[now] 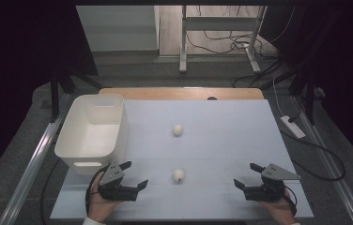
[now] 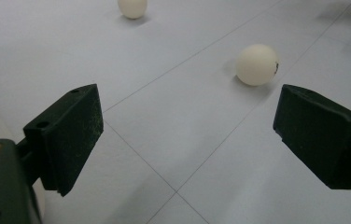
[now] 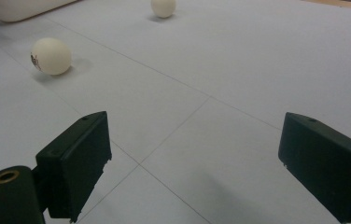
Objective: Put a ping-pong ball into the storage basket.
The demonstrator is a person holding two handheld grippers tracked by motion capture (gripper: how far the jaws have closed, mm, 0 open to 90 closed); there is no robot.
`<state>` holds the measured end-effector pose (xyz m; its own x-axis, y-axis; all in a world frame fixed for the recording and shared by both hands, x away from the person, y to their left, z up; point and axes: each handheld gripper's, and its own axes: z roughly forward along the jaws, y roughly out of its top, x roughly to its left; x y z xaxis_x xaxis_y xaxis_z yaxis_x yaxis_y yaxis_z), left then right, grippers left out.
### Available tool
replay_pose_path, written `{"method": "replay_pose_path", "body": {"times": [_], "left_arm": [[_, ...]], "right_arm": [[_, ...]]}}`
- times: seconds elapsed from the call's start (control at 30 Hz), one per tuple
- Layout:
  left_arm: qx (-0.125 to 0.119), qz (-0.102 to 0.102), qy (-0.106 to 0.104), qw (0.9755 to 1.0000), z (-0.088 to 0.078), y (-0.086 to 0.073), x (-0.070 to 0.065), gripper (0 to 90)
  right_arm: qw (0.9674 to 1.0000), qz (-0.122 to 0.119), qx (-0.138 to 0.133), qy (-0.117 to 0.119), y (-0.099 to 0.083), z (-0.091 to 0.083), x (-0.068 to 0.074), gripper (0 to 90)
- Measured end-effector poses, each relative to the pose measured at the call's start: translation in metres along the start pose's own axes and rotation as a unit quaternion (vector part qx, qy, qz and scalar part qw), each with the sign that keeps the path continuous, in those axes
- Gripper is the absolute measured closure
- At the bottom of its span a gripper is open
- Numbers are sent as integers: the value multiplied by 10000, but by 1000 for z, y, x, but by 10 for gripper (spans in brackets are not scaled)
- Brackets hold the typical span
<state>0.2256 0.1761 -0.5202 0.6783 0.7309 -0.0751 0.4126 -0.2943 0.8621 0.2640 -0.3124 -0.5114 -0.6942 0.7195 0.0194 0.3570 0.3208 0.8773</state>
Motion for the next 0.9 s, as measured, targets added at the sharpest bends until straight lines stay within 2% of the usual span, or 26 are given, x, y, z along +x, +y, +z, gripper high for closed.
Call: {"method": "replay_pose_path", "body": {"times": [0.47,0.9], "left_arm": [[-20,-79,-11,10000,0,6,-4,94],[53,-23,-60,10000,0,19,-12,91]], "right_arm": [[10000,22,-17,16,1,2,-2,99],[10000,40,-41,37,0,1,-3,100]]}}
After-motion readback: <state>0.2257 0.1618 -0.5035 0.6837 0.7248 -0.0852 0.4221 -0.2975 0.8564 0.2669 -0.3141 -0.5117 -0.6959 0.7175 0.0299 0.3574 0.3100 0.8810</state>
